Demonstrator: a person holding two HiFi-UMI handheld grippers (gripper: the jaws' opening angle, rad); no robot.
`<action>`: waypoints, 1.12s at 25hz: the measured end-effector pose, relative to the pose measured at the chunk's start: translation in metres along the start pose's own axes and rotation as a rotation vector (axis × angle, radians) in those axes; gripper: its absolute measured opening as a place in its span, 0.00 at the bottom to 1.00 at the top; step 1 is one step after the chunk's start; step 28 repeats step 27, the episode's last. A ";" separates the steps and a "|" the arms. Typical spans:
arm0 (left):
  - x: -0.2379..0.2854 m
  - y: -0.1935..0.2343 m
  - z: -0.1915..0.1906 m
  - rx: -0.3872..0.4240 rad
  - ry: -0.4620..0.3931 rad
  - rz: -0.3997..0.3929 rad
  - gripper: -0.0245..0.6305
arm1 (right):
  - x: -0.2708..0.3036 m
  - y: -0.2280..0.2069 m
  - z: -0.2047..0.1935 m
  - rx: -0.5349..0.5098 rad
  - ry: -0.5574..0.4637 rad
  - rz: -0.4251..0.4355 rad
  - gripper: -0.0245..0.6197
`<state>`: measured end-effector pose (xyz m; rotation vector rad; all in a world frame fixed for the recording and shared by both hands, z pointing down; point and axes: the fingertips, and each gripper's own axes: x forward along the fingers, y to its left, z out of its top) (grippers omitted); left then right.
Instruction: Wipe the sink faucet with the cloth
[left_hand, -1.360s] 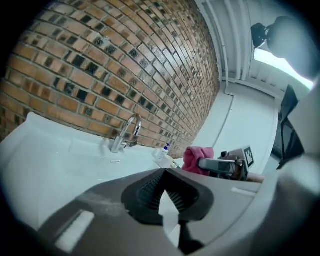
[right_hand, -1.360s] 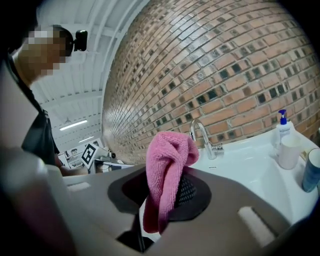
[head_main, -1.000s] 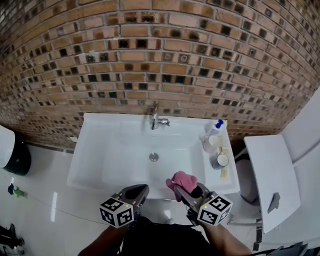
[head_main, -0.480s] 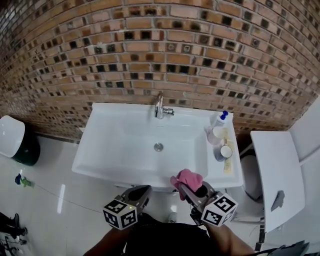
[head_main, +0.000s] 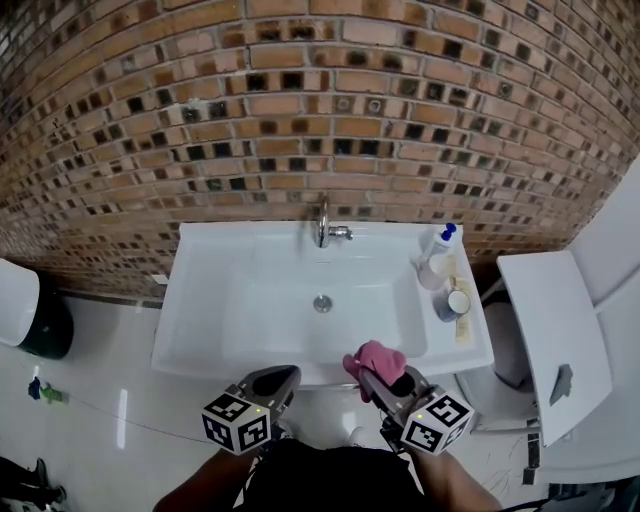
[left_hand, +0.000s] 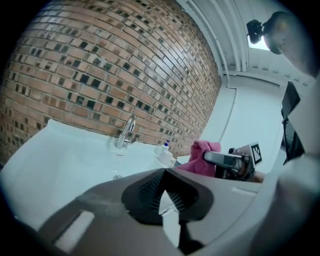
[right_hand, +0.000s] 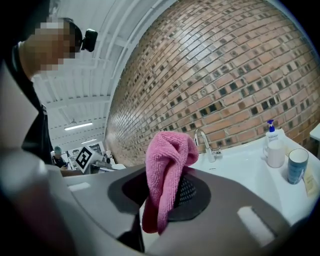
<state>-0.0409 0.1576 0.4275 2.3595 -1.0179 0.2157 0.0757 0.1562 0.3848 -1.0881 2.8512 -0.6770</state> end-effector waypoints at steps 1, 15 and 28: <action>-0.002 0.004 0.002 0.010 0.003 -0.008 0.05 | 0.003 0.002 -0.001 -0.007 0.001 -0.010 0.16; -0.006 0.013 0.011 0.013 -0.010 -0.023 0.05 | 0.015 0.007 -0.009 -0.017 0.033 -0.036 0.16; -0.002 0.017 0.001 -0.014 -0.011 0.004 0.05 | 0.018 0.004 -0.010 -0.030 0.047 -0.003 0.16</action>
